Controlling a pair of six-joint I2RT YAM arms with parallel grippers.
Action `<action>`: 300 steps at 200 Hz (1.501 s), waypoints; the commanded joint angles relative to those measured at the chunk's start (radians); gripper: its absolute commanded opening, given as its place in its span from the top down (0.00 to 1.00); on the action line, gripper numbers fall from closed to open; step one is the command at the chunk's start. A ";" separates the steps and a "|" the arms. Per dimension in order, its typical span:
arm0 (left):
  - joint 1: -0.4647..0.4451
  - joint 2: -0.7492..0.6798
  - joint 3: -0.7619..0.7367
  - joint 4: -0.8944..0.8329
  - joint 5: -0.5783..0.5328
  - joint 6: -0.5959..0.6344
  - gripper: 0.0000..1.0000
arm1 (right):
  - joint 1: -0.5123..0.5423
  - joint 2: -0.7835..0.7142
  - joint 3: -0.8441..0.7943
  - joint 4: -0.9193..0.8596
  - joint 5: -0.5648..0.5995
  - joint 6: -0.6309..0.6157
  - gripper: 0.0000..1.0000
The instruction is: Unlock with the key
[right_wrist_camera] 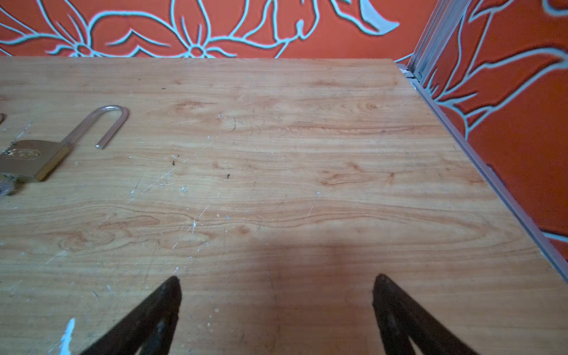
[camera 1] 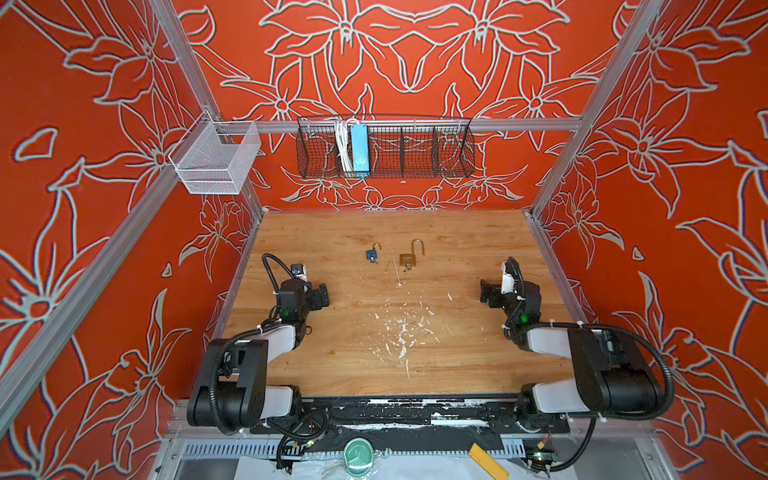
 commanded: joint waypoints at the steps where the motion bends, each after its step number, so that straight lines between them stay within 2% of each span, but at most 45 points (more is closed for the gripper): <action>1: 0.000 -0.007 0.012 0.024 -0.005 0.020 0.03 | -0.004 -0.003 0.020 -0.005 0.002 -0.020 0.02; 230: -0.001 -0.012 0.006 0.028 -0.013 0.016 0.03 | -0.005 -0.007 0.018 -0.006 0.004 -0.020 0.02; 236: -0.001 -0.021 -0.005 0.038 -0.051 -0.006 0.03 | -0.003 -0.013 0.009 0.005 0.047 -0.006 0.02; 244: -0.001 -0.039 -0.028 0.061 -0.124 -0.044 0.03 | -0.005 -0.033 -0.018 0.032 0.159 0.048 0.02; 254: 0.000 -0.071 -0.063 0.089 -0.176 -0.071 0.03 | -0.005 -0.058 -0.063 0.091 0.193 0.060 0.02; 268: -0.001 -0.085 -0.092 0.121 -0.161 -0.065 0.03 | -0.005 -0.053 -0.055 0.078 0.167 0.051 0.02; 282: -0.001 -0.035 -0.052 0.107 -0.073 -0.013 0.03 | -0.002 0.015 0.015 0.033 0.017 -0.017 0.02; 291: 0.000 -0.001 0.028 -0.003 0.032 0.042 0.03 | 0.022 0.001 0.028 -0.018 0.051 -0.032 0.02; 300: -0.010 -0.008 0.021 0.008 0.038 0.048 0.03 | 0.023 -0.001 0.028 -0.016 0.054 -0.031 0.02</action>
